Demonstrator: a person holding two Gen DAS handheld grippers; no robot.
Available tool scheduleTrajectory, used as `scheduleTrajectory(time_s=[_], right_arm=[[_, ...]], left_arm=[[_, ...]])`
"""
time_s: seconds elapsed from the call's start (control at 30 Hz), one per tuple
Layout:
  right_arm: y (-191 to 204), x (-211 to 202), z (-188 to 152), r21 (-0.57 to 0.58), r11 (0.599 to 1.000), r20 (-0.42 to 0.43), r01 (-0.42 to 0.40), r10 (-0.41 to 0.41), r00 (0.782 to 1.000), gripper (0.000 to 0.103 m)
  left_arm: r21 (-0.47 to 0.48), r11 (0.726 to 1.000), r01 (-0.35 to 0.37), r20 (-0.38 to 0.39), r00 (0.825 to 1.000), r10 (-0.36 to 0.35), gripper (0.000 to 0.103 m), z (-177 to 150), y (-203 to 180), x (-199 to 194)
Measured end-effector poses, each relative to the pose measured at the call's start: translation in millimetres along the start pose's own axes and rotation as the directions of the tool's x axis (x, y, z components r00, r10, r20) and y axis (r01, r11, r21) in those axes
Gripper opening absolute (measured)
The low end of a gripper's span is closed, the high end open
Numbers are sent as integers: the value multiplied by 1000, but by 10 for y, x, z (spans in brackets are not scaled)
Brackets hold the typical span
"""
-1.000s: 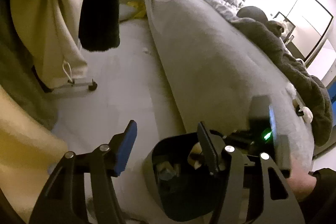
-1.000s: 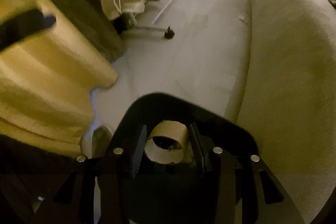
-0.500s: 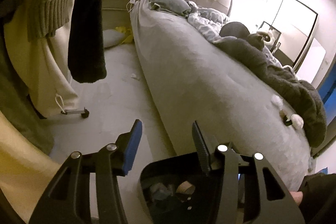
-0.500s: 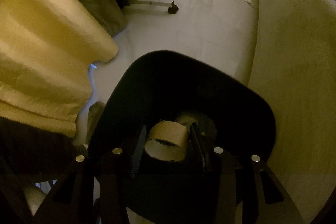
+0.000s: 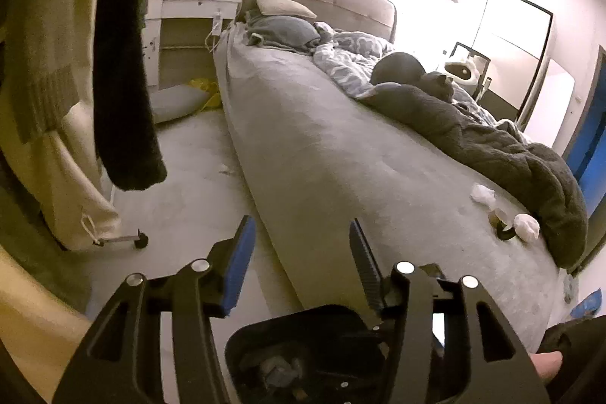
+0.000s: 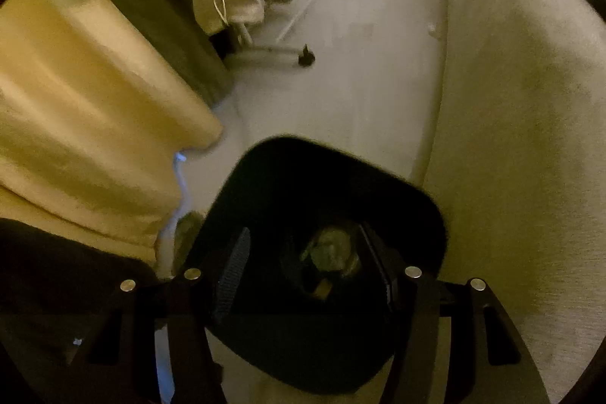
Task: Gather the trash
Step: 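Move both open grippers back over the bed toward the remaining trash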
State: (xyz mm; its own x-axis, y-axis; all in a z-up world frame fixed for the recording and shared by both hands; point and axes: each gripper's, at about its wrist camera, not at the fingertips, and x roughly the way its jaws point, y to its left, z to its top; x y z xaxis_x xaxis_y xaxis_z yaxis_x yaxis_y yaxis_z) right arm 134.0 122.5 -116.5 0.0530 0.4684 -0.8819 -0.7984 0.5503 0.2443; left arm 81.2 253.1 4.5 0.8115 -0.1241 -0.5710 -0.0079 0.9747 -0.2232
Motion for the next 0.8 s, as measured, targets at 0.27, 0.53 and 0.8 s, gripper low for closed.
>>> scheduleTrajectory(time_s=[0.27, 0.53, 0.8], right_arm=[[-157, -478, -42, 0, 1000, 139, 9, -9, 990, 60], [-460, -915, -156, 37, 998, 278, 51, -59, 959, 67], [-756, -1230, -347, 93, 991, 336, 96, -122, 934, 70]], left_arm=[[6, 1000, 17, 22, 1000, -17, 70, 115, -271, 78], [9, 999, 33, 33, 999, -33, 77, 226, -559, 190], [25, 998, 55, 26, 998, -56, 82, 238, -852, 369]])
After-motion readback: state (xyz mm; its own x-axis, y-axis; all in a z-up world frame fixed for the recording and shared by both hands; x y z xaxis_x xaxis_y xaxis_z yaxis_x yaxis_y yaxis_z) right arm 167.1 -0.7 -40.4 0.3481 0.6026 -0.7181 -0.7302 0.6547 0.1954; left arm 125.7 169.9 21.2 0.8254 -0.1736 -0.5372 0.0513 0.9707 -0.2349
